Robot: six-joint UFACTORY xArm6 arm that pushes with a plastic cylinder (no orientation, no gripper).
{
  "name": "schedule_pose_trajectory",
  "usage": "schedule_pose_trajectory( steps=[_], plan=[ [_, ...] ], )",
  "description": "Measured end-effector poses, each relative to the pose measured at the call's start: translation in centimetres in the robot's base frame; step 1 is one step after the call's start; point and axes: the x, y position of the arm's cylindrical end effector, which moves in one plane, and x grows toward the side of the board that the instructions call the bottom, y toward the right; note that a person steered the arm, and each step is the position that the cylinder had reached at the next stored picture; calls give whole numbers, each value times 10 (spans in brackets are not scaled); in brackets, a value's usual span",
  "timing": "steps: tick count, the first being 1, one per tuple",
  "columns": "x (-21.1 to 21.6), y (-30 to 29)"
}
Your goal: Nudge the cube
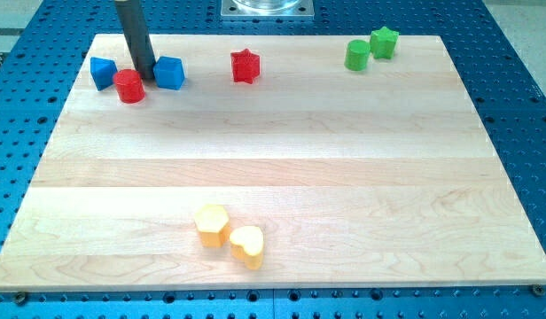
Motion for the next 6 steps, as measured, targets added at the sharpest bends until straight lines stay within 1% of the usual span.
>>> schedule_pose_trajectory(
  steps=[1,2,3,4,5,6],
  plan=[
    [16,-26],
    [74,-21],
    [97,37],
    [40,116],
    [6,77],
    [-2,64]
  ],
)
